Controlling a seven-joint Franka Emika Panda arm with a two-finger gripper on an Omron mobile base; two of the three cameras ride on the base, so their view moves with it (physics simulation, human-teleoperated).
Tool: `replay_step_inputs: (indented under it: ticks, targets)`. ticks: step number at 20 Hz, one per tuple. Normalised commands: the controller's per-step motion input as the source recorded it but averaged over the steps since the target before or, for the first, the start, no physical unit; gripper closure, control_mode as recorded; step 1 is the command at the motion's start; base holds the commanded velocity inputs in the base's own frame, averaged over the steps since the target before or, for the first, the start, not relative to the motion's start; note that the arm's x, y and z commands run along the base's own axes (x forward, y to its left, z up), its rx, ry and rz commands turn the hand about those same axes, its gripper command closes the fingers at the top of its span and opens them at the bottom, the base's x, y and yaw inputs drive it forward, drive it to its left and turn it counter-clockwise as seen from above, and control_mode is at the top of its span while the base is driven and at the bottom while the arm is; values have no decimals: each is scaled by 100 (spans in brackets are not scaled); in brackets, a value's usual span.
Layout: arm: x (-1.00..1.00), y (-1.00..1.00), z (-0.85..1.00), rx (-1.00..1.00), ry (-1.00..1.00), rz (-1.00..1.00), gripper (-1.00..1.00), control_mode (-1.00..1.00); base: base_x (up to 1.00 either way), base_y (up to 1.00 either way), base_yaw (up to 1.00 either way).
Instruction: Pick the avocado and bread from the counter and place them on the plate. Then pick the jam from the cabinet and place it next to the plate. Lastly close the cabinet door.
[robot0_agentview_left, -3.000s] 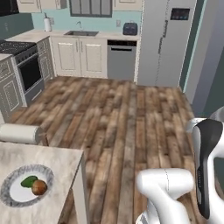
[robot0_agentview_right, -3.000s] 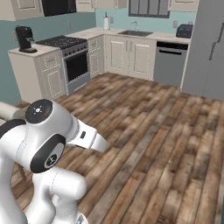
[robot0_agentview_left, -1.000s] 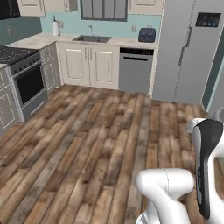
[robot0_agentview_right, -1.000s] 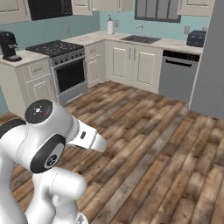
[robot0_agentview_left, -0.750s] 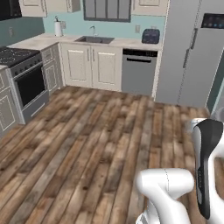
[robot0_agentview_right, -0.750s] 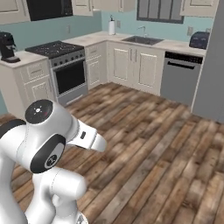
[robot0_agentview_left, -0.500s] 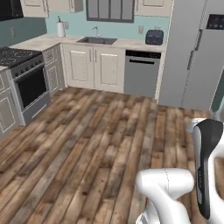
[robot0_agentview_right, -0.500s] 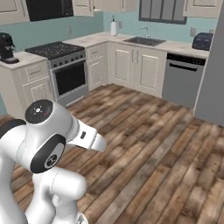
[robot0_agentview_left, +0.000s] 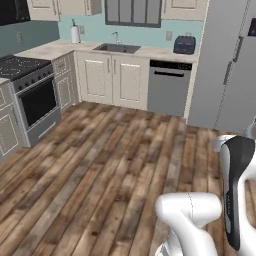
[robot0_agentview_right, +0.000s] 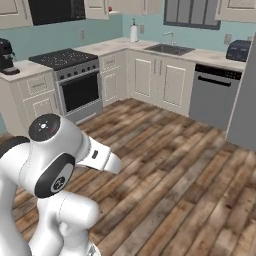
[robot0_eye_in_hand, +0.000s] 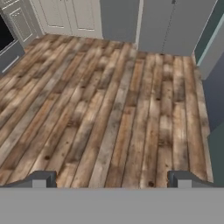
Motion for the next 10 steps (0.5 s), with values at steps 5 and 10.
replay_step_inputs:
  ticks: [5,10]
  targets:
    - [0,0,0,0,0,0,-100,100,60,-4,11]
    - [0,0,0,0,0,0,-100,100,63,-5,11]
